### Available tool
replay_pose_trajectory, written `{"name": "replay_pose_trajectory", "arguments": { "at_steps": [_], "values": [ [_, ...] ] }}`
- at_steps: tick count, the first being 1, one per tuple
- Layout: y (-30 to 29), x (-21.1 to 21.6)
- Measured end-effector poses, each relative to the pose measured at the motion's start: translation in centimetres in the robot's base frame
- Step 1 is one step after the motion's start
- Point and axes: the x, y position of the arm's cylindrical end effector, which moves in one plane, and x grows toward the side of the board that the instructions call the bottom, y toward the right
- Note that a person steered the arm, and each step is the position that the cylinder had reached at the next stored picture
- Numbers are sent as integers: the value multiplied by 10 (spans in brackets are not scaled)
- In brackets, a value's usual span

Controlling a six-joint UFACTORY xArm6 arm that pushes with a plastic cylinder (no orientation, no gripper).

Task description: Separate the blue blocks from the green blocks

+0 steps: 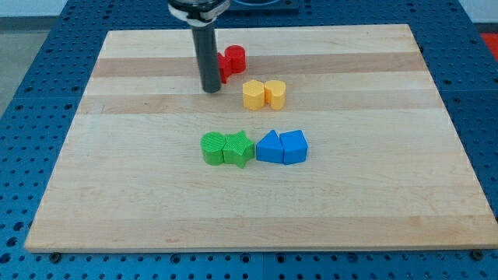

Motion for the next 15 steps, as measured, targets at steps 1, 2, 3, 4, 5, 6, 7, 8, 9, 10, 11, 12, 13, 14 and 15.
{"name": "replay_pose_trajectory", "arguments": {
  "at_steps": [1, 2, 3, 4, 5, 6, 7, 8, 9, 10, 11, 12, 13, 14, 15],
  "values": [
    [-23, 34],
    [-14, 53],
    [15, 67],
    [46, 82],
    [83, 88],
    [118, 103],
    [126, 119],
    [124, 123],
    [111, 132],
    [84, 137],
    [53, 137],
    [23, 137],
    [14, 150],
    [15, 187],
    [36, 191]
  ]
}}
